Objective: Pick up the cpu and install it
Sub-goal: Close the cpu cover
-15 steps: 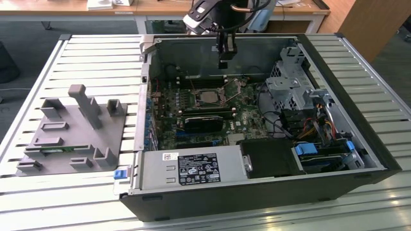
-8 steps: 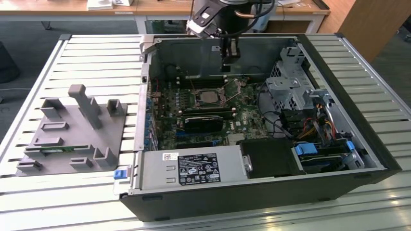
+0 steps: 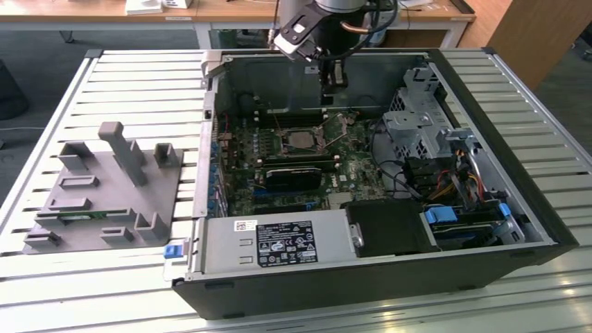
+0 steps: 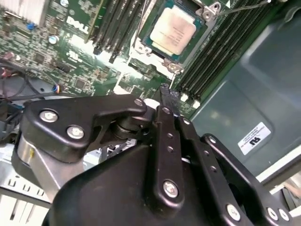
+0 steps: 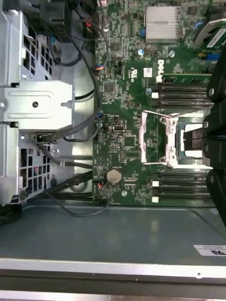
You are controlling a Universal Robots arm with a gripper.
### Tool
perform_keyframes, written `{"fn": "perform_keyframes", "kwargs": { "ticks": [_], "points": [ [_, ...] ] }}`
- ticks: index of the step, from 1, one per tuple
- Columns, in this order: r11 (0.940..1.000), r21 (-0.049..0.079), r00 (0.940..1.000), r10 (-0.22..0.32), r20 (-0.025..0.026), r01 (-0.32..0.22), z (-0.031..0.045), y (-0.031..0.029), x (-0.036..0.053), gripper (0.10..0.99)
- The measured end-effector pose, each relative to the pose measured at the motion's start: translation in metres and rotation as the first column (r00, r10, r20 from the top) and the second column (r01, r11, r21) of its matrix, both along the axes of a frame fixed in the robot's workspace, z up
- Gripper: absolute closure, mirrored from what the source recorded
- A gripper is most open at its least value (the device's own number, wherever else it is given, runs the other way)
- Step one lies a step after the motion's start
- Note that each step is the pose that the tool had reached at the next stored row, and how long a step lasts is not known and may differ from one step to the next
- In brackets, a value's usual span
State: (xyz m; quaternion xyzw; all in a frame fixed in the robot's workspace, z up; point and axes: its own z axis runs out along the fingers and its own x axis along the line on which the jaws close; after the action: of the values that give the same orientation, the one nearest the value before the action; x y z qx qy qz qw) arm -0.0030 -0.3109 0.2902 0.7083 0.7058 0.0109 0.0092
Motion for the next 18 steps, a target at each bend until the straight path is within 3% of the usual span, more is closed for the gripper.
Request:
{"fn": "perform_keyframes", "kwargs": {
  "ticks": [5,12,18],
  "points": [
    [1.0000,-0.001,1.0000,0.000,-0.0004,0.000,-0.0081,0.0000,0.0055,0.980],
    [1.0000,-0.001,1.0000,0.000,-0.0003,0.000,-0.0106,0.0000,0.0110,0.980],
    [1.0000,-0.001,1.0000,0.006,-0.0004,-0.006,-0.0190,0.0000,0.0187,0.980]
  ]
}}
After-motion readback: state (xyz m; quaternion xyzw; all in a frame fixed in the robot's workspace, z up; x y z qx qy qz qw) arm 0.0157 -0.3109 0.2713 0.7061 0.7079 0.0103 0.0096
